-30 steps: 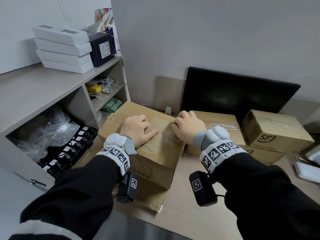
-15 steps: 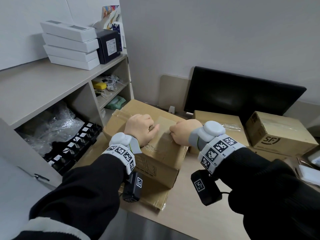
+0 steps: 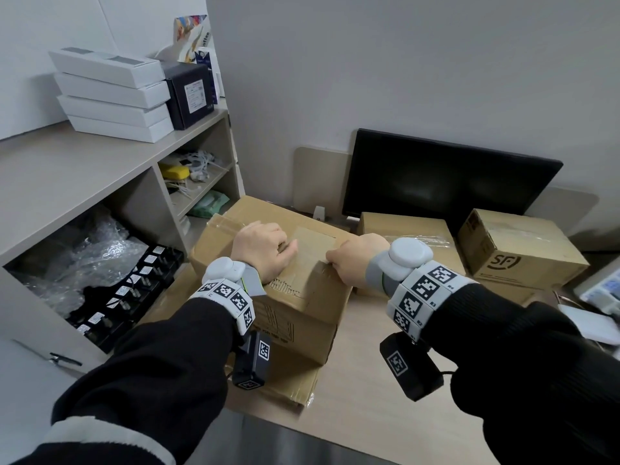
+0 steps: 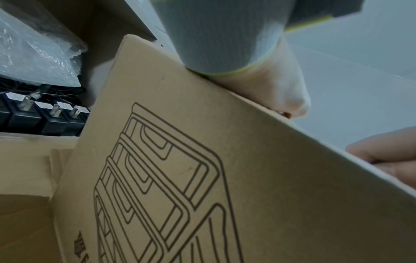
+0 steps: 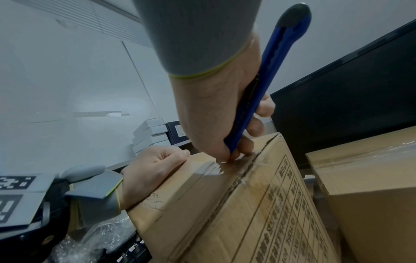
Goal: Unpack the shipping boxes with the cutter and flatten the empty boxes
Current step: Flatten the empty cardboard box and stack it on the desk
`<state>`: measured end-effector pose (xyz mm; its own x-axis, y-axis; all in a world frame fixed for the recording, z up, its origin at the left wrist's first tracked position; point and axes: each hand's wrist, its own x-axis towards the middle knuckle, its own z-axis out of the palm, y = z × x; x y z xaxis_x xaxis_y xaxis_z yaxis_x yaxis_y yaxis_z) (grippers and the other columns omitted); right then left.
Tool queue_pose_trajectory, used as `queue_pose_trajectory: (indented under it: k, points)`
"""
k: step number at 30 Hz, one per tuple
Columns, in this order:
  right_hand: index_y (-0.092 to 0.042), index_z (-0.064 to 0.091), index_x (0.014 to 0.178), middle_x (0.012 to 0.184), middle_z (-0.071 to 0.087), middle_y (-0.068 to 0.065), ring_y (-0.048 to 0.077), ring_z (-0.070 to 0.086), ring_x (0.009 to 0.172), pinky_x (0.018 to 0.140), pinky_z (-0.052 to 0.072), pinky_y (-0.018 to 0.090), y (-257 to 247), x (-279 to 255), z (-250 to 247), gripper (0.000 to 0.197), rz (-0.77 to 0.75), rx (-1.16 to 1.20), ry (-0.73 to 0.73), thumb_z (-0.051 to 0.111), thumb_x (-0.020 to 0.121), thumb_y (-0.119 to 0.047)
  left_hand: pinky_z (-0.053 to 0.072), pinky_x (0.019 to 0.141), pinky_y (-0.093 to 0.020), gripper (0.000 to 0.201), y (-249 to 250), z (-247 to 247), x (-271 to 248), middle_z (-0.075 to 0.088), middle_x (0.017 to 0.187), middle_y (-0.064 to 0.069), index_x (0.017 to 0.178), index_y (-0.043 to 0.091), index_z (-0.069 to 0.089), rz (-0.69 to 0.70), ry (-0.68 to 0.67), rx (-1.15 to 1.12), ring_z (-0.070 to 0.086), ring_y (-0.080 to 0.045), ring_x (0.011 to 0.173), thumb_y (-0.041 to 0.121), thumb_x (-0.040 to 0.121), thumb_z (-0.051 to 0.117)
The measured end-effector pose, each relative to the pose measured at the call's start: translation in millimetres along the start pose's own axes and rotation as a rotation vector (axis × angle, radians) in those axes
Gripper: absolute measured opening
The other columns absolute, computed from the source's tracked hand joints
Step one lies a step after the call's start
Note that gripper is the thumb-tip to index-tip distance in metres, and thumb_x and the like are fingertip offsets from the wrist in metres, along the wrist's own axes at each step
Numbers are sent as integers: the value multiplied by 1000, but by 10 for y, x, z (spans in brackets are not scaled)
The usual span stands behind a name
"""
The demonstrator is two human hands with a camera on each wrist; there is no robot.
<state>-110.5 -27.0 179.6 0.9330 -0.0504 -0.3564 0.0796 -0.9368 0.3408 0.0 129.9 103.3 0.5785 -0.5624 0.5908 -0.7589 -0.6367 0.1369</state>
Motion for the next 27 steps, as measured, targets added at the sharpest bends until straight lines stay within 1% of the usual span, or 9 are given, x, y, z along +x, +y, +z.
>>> queue_pose_trajectory:
  k: [2,4,6,8,10,14,17,23,27]
  points:
    - [-25,52,122,97,53,1,25,57,90,62,40,30,-3,-14,4,32,-8,13,-3,38,95,-17,27,59,-23,45,16,-20,-4,52,55,2,47,17,46,10,8,14,46,-25,53,43,83,43]
    - [-26,51,122,96,51,0,25,57,90,63,41,30,0,-18,15,32,-18,31,0,37,95,-18,34,59,-25,45,26,-25,-29,51,54,2,47,16,46,7,23,1,45,-25,52,42,84,44]
    - [-26,51,123,105,56,1,26,58,96,68,45,31,26,-18,34,31,-28,77,12,34,97,-20,48,73,-31,44,25,-30,-59,49,53,2,48,15,46,-7,60,-33,43,-26,50,40,84,45]
    - [-24,51,122,113,59,3,27,57,102,76,46,33,66,-29,44,31,-24,171,24,30,99,-23,48,88,-38,42,12,-37,-80,49,53,2,49,15,46,-12,101,-49,43,-26,49,38,85,46]
    - [-19,52,119,113,59,5,27,55,102,79,43,34,110,-58,43,32,-21,282,30,27,102,-26,46,93,-40,40,-3,-44,-89,51,54,3,51,15,46,9,131,-41,45,-24,50,36,85,47]
    - [-14,54,111,98,51,3,23,45,89,76,37,31,151,-119,37,32,-22,418,52,26,102,-26,45,95,-43,41,-19,-50,-103,54,57,2,54,14,51,31,167,-29,47,-23,52,36,87,46]
    - [-14,54,109,100,54,4,25,47,92,77,39,32,143,-146,24,31,-5,427,46,26,100,-22,46,95,-44,42,-22,-37,-107,55,56,1,54,13,52,22,167,-15,49,-23,52,36,88,44]
    - [-20,54,117,109,59,4,26,55,94,72,42,30,31,-129,-78,32,-7,202,36,30,96,-17,47,94,-44,44,-18,-47,-108,58,57,0,54,13,54,16,167,8,52,-24,53,36,90,42]
    - [-23,53,120,105,56,3,25,52,86,66,39,30,14,-119,-76,33,-34,86,18,33,95,-18,47,95,-44,43,-3,-49,-121,56,56,0,54,13,54,5,169,-1,50,-24,53,35,90,43]
